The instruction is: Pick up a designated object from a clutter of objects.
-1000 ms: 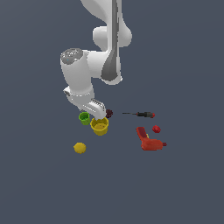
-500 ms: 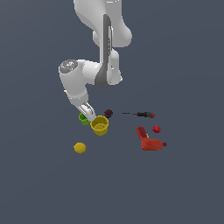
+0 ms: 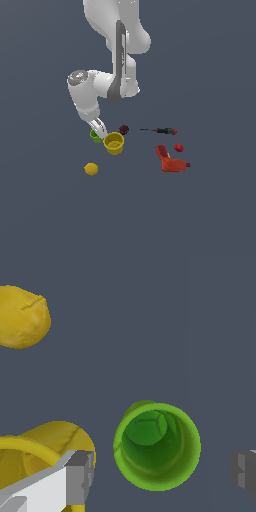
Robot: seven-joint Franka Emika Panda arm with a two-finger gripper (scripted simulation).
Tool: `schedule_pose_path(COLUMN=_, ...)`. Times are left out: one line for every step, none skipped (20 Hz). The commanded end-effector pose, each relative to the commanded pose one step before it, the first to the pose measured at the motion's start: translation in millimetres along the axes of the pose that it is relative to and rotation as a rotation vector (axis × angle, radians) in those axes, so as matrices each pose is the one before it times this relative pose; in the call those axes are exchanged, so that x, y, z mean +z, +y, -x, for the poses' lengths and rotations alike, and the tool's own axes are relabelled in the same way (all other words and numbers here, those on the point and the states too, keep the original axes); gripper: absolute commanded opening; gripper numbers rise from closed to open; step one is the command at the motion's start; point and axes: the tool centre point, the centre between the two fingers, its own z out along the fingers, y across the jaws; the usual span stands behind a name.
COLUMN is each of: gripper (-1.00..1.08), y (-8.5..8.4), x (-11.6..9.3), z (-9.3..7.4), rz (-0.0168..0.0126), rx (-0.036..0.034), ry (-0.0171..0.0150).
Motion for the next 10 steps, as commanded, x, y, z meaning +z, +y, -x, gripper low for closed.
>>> schedule_pose_path(gripper=1.0, y=0.17, x=3.47, z=0.24, rz=0.00026, rx=0.00021, ry=-0.00019)
schedule_pose_path(gripper=1.0, y=0.2, x=2.56, z=0.05, rz=0.00011, rx=0.00047, ry=0.0001)
schedule_pose_path(gripper=1.0, y=0.19, x=3.1, z=0.07, rz=0.0001, rx=0.00046, ry=0.00011)
schedule_pose_path(gripper=1.0, y=0.19, x=3.64, z=0.09, rz=0.0001, rx=0.00046, ry=0.00011)
schedule_pose_path(gripper=1.0, y=0.18, x=4.17, z=0.1, rz=0.0001, rx=0.00047, ry=0.00011)
schedule_pose_path(gripper=1.0, y=0.17, x=4.68, z=0.1, rz=0.00008, rx=0.00047, ry=0.00011)
schedule_pose_path(gripper=1.0, y=0.22, x=5.02, z=0.04, rz=0.00008, rx=0.00067, ry=0.00014)
schedule_pose_path(gripper=1.0, y=0.13, x=4.58, z=0.05, rz=0.00002, rx=0.00048, ry=0.00008)
schedule_pose_path(gripper=1.0, y=0.11, x=4.0, z=0.01, rz=-0.00003, rx=0.00048, ry=0.00006)
schedule_pose_path(gripper=1.0, y=-0.1, x=3.47, z=0.1, rz=0.0, rx=0.0, ry=0.0)
